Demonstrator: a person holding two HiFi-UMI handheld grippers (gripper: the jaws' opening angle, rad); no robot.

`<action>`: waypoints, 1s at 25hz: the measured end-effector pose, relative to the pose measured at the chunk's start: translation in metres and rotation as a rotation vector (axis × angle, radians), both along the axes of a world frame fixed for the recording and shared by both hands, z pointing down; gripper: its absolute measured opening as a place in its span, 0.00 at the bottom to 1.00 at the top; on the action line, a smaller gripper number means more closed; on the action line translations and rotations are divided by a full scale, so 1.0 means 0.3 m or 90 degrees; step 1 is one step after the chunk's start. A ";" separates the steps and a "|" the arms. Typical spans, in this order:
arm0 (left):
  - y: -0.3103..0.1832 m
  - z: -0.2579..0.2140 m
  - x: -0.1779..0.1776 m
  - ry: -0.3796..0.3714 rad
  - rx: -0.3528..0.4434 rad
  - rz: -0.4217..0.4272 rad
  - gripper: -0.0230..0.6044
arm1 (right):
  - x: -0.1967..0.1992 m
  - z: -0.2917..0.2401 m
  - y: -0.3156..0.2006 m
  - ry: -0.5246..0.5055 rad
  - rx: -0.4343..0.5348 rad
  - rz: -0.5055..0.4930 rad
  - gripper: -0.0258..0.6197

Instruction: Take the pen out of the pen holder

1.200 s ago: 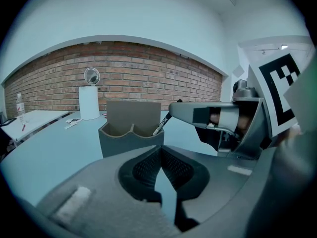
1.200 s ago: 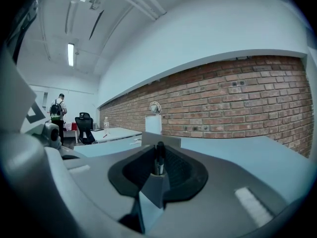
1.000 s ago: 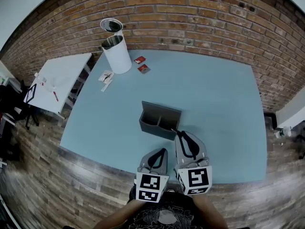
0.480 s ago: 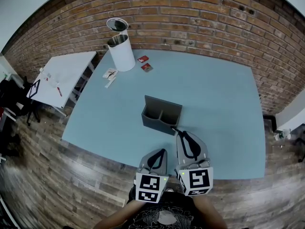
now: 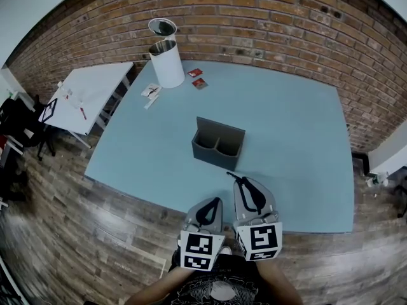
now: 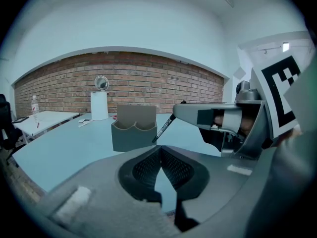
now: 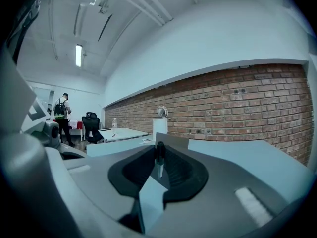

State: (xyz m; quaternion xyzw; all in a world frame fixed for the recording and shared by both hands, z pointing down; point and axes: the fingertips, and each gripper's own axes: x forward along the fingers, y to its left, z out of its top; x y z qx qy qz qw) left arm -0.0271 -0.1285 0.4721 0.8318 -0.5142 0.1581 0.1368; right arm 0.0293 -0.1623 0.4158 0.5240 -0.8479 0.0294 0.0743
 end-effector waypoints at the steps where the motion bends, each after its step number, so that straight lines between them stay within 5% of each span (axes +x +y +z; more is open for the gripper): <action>1: 0.009 -0.002 -0.001 0.000 0.002 -0.002 0.03 | -0.001 0.005 0.009 0.000 -0.002 -0.001 0.13; 25: 0.115 -0.073 -0.070 0.010 0.052 -0.081 0.03 | -0.082 0.069 0.131 0.015 -0.045 -0.076 0.13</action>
